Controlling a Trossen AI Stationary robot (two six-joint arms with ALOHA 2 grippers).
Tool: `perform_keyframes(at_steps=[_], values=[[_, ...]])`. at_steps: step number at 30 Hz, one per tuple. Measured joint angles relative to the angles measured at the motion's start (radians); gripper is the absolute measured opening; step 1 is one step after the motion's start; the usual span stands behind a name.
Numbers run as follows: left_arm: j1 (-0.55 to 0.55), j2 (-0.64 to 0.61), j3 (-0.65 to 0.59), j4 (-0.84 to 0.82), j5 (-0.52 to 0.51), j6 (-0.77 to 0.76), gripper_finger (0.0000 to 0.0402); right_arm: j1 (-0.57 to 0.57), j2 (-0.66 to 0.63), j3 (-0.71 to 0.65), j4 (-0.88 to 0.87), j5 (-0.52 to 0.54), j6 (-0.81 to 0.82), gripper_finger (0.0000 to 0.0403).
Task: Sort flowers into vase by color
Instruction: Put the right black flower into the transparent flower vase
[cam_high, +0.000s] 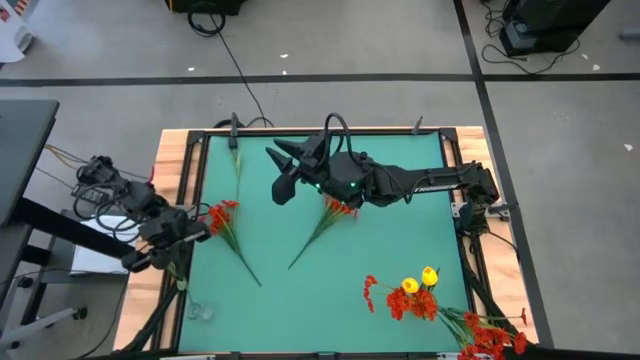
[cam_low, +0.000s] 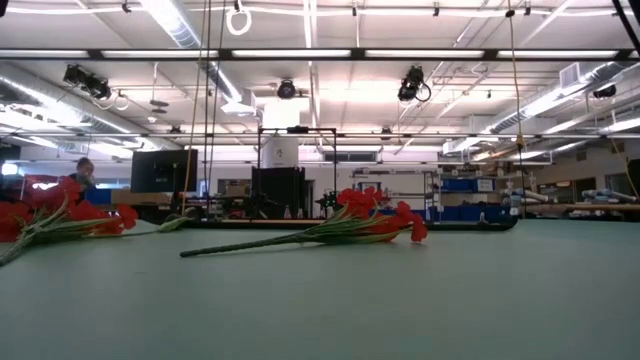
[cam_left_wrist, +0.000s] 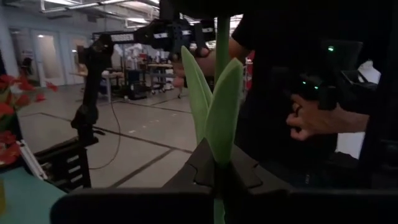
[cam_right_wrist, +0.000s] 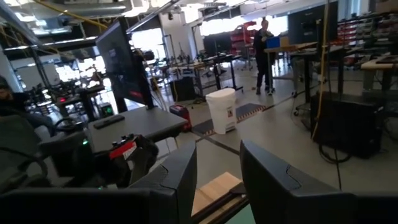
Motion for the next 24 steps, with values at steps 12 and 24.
perform_keyframes(at_steps=[12,24], values=[[-0.069,0.052,-0.036,-0.046,0.001,0.038,0.0013,-0.001,0.000,0.000,0.001,-0.001,0.016,0.0133],[-0.069,0.052,-0.036,-0.061,0.003,-0.124,0.0126,-0.005,0.000,0.000,0.001,-0.002,0.017,0.0188]])
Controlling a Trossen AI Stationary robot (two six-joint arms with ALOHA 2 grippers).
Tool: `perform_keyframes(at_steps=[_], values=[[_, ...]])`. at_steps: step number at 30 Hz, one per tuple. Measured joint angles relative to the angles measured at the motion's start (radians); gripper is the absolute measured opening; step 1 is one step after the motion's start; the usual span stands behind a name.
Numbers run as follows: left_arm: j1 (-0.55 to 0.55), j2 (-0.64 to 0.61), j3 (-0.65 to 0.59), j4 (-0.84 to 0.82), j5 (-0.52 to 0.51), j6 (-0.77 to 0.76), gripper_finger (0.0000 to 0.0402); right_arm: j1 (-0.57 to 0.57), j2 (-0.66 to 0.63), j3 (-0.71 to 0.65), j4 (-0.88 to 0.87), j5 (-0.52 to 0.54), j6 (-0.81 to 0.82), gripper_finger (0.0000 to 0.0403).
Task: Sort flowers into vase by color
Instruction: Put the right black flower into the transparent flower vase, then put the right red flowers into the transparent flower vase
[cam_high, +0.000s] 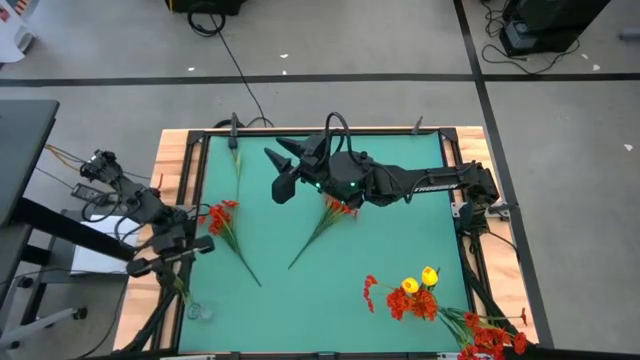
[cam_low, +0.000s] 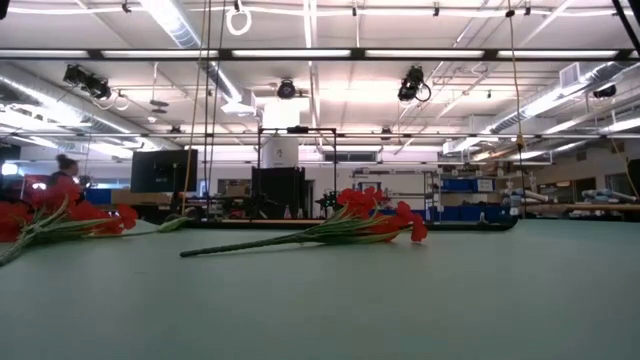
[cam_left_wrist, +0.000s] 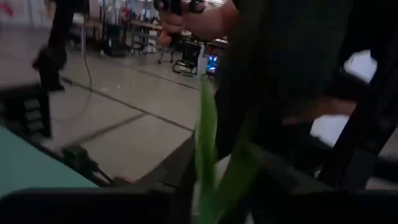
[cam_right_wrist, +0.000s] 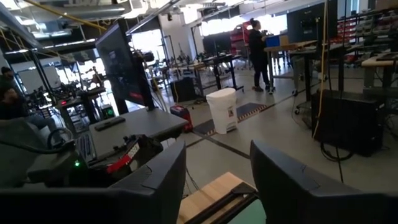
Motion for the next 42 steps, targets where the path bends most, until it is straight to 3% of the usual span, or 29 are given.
perform_keyframes(at_steps=[7,12,18,21,29,33,38,42], values=[[0.000,0.000,0.030,-0.026,0.041,-0.151,0.0262,-0.003,0.000,0.000,-0.008,0.000,0.000,0.0202],[0.000,0.000,0.147,-0.170,0.042,-0.148,0.0307,-0.003,0.000,0.000,-0.008,-0.008,0.000,0.0202],[0.001,0.000,0.342,-0.545,-0.164,-0.069,0.0309,-0.013,0.000,0.000,-0.027,0.012,0.107,0.0202],[0.001,0.000,0.406,-0.635,-0.239,-0.080,0.0306,-0.031,0.000,0.000,-0.098,0.012,0.214,0.0202],[0.000,0.034,0.419,-0.690,-0.100,-0.159,0.0278,-0.070,0.002,0.000,-0.216,-0.082,0.321,0.0201],[0.000,0.040,0.434,-0.696,-0.101,-0.144,0.0258,-0.080,0.002,0.000,-0.213,-0.086,0.325,0.0201],[0.000,0.039,0.540,-0.718,-0.219,-0.115,0.0240,-0.098,0.002,0.001,-0.273,-0.090,0.448,0.0201],[0.000,0.039,0.657,-0.829,-0.425,-0.125,0.0232,-0.129,0.003,0.001,-0.484,-0.118,0.679,0.0201]])
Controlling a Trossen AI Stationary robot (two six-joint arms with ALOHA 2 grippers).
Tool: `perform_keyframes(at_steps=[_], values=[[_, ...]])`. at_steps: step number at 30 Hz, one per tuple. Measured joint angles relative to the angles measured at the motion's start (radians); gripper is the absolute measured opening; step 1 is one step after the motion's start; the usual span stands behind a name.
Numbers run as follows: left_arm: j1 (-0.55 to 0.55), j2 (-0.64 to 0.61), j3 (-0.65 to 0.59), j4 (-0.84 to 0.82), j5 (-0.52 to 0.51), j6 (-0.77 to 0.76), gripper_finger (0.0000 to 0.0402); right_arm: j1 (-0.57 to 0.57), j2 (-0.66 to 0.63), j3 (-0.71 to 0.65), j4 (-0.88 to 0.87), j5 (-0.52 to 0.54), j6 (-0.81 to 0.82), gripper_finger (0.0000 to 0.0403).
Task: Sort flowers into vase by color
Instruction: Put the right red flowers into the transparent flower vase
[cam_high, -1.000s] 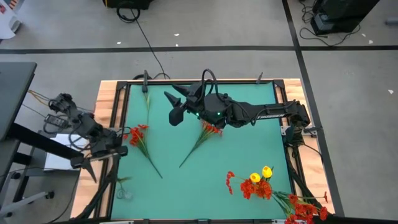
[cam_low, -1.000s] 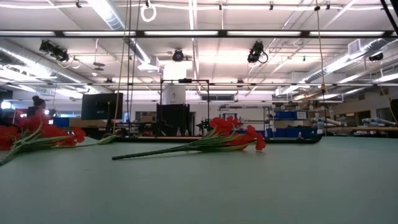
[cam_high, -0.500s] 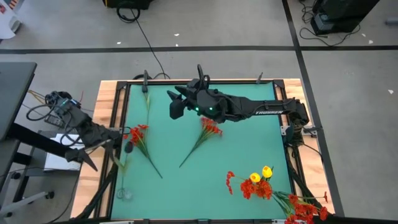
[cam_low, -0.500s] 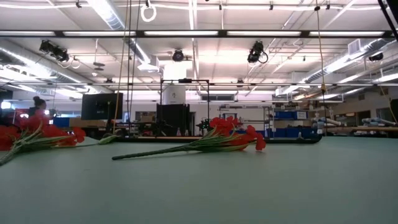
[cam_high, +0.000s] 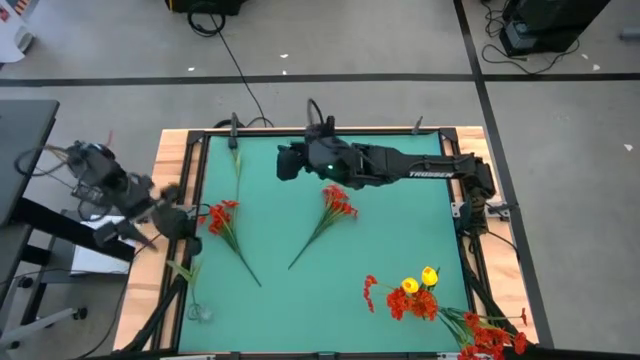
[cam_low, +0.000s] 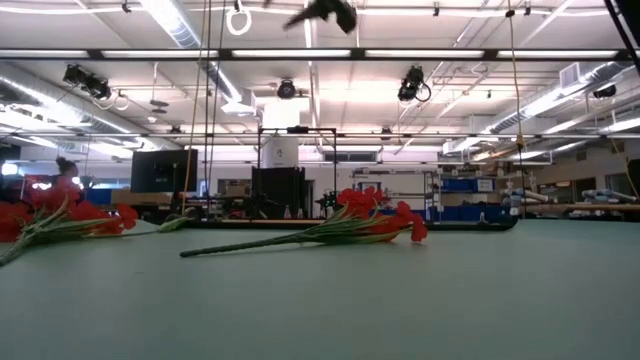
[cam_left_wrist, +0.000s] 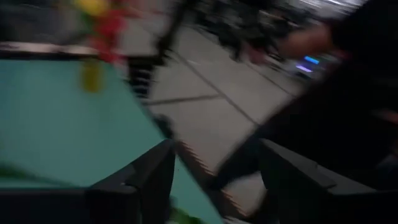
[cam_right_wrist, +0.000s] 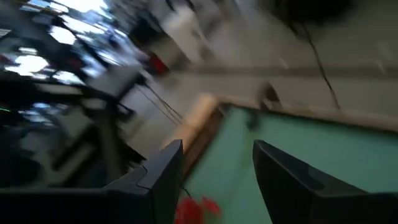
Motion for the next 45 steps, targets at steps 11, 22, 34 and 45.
perform_keyframes(at_steps=[11,22,34,45], values=[[0.000,0.002,0.031,-0.329,-0.453,-0.359,0.0231,-0.041,0.063,-0.064,-0.419,-0.328,0.500,0.0183],[0.001,0.000,-0.082,-0.500,-0.469,-0.581,0.0231,-0.024,0.283,-0.084,-0.490,-0.639,0.789,0.0187],[0.001,0.000,-0.094,-0.503,-0.498,-0.601,0.0231,0.004,0.436,-0.083,-0.491,-0.759,0.960,0.0187],[0.001,0.000,-0.094,-0.504,-0.499,-0.597,0.0231,-0.014,0.439,-0.082,-0.472,-0.653,0.980,0.0162]])
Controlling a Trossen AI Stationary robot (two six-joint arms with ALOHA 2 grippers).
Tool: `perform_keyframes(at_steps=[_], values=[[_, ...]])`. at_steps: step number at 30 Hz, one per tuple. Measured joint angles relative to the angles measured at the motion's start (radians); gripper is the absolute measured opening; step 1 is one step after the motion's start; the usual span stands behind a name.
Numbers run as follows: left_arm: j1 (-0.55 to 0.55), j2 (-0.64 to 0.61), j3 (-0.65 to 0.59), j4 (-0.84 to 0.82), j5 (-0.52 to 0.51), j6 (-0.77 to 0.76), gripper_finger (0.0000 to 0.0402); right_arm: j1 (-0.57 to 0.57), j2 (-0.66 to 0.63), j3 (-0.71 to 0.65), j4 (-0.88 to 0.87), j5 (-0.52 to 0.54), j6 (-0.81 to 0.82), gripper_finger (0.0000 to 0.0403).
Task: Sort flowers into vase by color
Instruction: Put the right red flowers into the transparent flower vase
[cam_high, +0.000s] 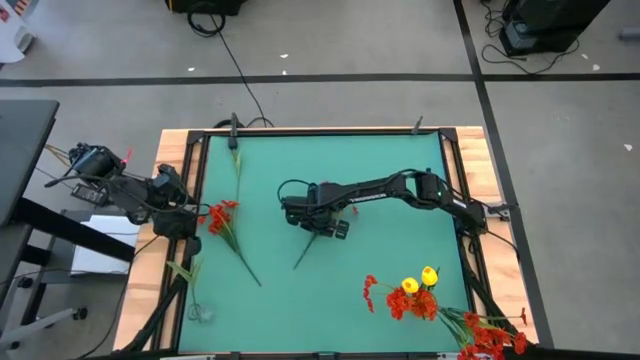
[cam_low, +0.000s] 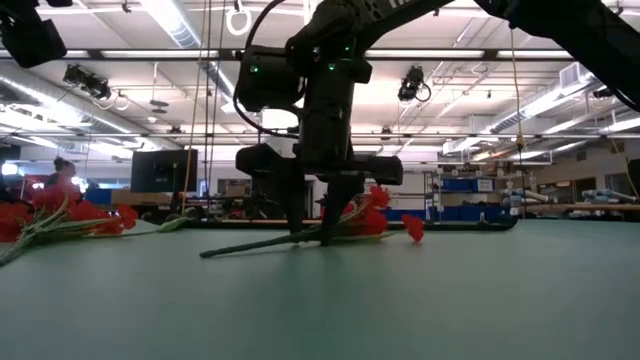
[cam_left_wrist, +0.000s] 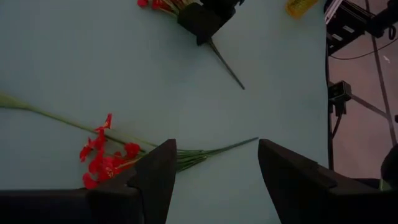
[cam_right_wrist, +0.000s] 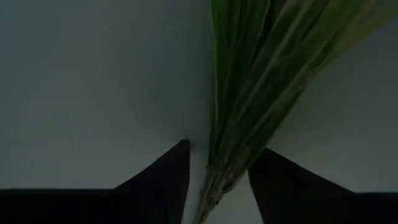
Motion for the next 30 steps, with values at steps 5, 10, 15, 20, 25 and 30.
perform_keyframes(at_steps=[5,10,15,20,25,30], values=[[0.000,0.000,0.000,0.002,-0.054,-0.007,0.0231,0.000,0.000,0.000,-0.004,0.071,-0.080,0.0093],[0.000,0.000,0.019,0.017,-0.113,-0.006,0.0231,-0.001,-0.002,0.000,0.044,0.130,-0.219,0.0019],[0.000,0.000,0.028,0.016,-0.148,-0.050,0.0231,0.012,-0.020,0.023,0.245,0.252,-0.553,0.0036],[0.000,0.001,0.028,0.037,-0.192,-0.106,0.0231,0.024,-0.042,0.088,0.539,0.251,-0.972,0.0048],[0.000,0.001,0.028,0.081,-0.271,-0.092,0.0231,0.021,-0.039,0.162,0.743,0.186,-1.252,0.0033],[0.000,0.001,0.029,0.190,-0.351,-0.006,0.0232,0.014,-0.039,0.250,0.882,0.108,-1.440,0.0034]])
